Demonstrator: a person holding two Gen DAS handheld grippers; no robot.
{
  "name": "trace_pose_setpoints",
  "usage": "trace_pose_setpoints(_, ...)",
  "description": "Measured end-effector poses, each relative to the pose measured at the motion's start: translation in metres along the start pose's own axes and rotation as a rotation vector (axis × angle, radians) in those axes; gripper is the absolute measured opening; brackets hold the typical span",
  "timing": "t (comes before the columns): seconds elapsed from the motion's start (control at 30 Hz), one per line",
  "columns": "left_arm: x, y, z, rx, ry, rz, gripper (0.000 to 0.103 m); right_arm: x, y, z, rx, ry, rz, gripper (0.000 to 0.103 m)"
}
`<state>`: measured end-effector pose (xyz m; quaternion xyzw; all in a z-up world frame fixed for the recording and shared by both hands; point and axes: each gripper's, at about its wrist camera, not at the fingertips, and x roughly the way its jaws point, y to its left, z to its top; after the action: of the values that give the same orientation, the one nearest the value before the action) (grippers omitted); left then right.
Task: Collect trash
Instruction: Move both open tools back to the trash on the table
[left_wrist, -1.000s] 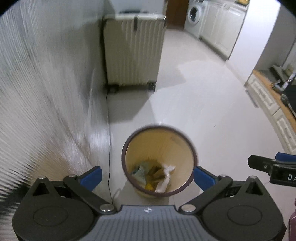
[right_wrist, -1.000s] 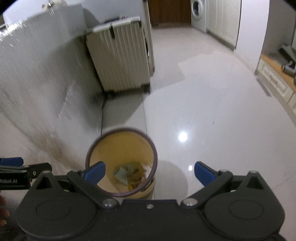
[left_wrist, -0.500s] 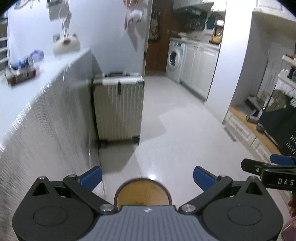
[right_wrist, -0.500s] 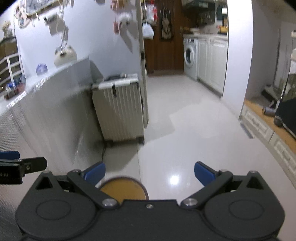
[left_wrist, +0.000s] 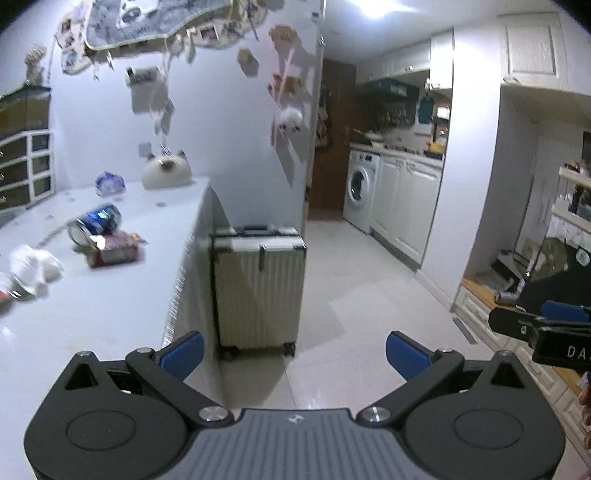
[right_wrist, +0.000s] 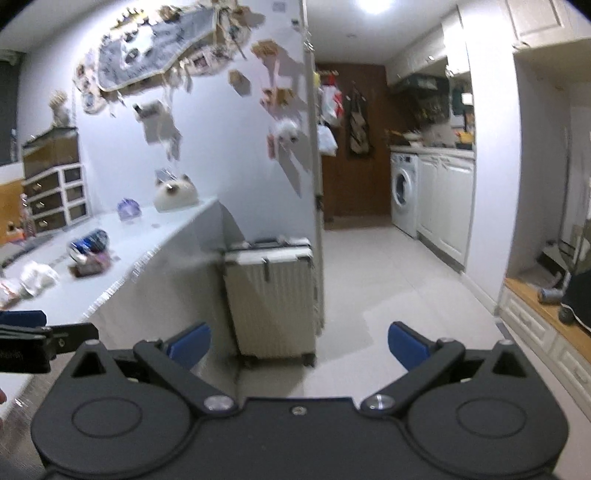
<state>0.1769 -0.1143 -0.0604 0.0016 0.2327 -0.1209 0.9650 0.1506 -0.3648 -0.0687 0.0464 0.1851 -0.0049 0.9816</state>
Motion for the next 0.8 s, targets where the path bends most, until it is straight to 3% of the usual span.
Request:
trace_pose_setpoints(0.37, -0.053, 0.064, 0.032, -0.002, -0.09, 0.116, 0.103, 0.003, 0.078, 0.037, -0.052, -0.042, 0.153, 0.103)
trace_pose_setpoints(0.63, -0.077, 0.151, 0.037, -0.065, -0.111, 0.244, 0.103, 0.023, 0.153, 0.055, -0.087, -0.046, 0.278, 0.103)
trace_pose_setpoints(0.8, -0.091, 0.21, 0.028, -0.161, -0.12, 0.311, 0.103, 0.038, 0.201, 0.058, -0.123, -0.025, 0.34, 0.103)
